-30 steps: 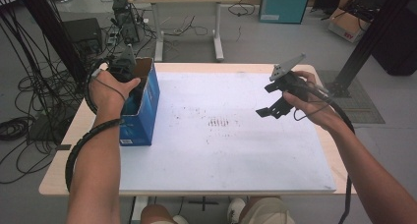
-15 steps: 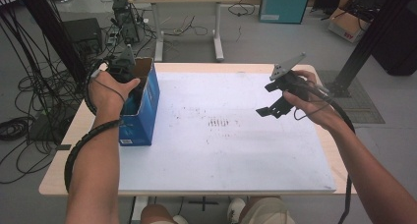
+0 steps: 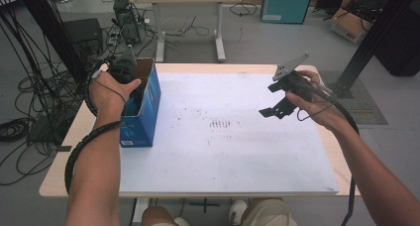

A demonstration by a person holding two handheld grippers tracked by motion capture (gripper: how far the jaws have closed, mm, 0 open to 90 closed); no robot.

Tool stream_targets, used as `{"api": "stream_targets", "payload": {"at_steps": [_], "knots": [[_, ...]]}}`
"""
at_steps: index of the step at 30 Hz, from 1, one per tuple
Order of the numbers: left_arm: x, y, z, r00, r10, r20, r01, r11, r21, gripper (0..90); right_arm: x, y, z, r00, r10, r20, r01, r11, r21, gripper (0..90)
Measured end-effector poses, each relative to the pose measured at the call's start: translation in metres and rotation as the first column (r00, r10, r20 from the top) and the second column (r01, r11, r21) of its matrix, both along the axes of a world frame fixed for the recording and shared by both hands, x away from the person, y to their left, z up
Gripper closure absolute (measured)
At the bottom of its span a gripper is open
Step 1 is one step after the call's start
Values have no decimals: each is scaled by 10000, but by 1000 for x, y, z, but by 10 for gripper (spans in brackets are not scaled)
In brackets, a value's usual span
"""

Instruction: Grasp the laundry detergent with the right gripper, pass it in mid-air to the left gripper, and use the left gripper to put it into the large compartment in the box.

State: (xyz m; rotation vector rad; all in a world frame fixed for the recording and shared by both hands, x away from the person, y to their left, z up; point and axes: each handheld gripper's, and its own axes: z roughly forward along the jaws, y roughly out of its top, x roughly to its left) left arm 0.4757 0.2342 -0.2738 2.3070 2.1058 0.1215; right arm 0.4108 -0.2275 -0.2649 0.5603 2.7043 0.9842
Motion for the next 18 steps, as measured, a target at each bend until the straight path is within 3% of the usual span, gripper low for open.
{"api": "stream_targets", "payload": {"at_steps": [18], "knots": [[0, -1, 0, 10000, -4, 23, 4, 10000, 56, 369, -1, 0, 2, 10000, -68, 28, 68, 10000, 45, 37]]}}
